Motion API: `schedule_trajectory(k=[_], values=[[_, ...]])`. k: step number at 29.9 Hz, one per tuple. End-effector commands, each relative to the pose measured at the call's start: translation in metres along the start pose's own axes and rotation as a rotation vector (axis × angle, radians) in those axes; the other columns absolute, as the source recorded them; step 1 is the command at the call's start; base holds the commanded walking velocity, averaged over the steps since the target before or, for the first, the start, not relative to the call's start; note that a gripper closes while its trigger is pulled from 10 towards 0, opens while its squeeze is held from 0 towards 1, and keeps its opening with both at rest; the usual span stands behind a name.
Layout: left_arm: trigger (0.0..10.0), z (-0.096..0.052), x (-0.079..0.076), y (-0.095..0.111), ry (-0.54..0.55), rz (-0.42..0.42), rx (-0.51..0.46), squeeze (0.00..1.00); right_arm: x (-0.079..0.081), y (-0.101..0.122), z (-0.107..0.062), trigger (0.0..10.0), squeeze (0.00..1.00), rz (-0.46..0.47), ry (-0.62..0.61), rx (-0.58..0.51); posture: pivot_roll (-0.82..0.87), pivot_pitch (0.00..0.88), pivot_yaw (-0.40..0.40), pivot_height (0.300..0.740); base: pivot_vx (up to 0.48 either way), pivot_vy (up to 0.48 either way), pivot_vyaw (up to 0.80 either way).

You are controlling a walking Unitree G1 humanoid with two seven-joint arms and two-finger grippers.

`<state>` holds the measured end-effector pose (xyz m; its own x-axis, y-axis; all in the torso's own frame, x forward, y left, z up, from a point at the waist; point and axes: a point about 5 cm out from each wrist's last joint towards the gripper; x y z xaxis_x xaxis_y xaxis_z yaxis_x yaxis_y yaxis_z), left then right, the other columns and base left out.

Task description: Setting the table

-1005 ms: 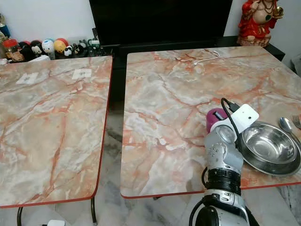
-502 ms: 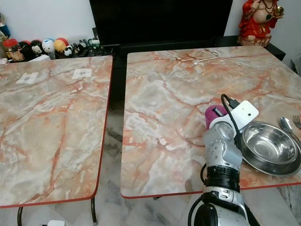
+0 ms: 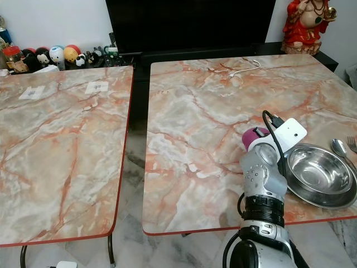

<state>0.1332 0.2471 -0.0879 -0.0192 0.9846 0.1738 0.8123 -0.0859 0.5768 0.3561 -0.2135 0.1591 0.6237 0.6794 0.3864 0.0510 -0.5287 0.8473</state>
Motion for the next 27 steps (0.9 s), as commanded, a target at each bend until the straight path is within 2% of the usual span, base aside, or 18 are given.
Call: schedule_trajectory(k=[1,4,5,6,11,13,23,27], values=[[10.0,-0.0017,0.0016,-0.0058,-0.003,0.012,0.022,0.00,0.0058,0.0062,-0.0013,10.0,0.00,0.034,0.009,-0.016,-0.01,0.026,0.028,0.740,0.000,0.000,0.00],[10.0,-0.0017,0.0016,-0.0058,-0.003,0.012,0.022,0.00,0.0063,0.0060,-0.0013,10.0,0.00,0.066,0.015,-0.009,-0.01,0.026,0.030,0.740,0.000,0.000,0.00],[10.0,-0.0017,0.0017,-0.0057,-0.004,0.012,0.022,0.00,0.0059,0.0054,-0.0012,10.0,0.32,0.073,0.012,-0.003,-0.01,0.026,0.031,0.740,0.000,0.000,0.00],[10.0,-0.0017,0.0018,-0.0057,-0.004,0.013,0.022,0.00,0.0058,0.0050,-0.0012,10.0,0.45,0.074,0.011,-0.001,-0.01,0.028,0.031,0.740,0.000,0.000,0.00],[10.0,-0.0013,0.0018,-0.0043,-0.006,0.017,0.017,0.00,0.0037,0.0002,-0.0006,10.0,0.39,0.109,-0.002,0.032,-0.01,0.027,0.032,0.740,0.000,0.000,0.00],[10.0,-0.0012,0.0017,-0.0037,-0.007,0.018,0.015,0.00,0.0032,-0.0012,-0.0004,10.0,0.00,0.116,-0.002,0.040,-0.01,0.027,0.034,0.740,0.000,0.000,0.00],[10.0,-0.0007,0.0021,-0.0015,-0.008,0.024,0.007,0.00,-0.0015,-0.0012,-0.0001,10.0,0.00,0.136,-0.026,0.038,-0.01,0.025,0.036,0.740,0.000,0.000,0.00],[10.0,-0.0006,0.0017,-0.0014,-0.008,0.024,0.005,0.00,-0.0015,0.0054,-0.0006,10.0,0.00,0.211,-0.031,0.005,-0.01,0.024,0.036,0.740,0.000,0.000,0.00]])
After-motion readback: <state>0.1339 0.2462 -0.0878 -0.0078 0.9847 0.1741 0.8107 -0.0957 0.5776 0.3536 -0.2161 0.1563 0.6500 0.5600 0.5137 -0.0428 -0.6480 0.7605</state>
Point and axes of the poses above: a point about 5 cm out from each wrist's last joint towards the gripper, its own z axis pointing out of the wrist towards the gripper, its own y axis along the axis of the wrist's last joint, x = y × z, and after that the axes turned 1 degree about -z, right-handed
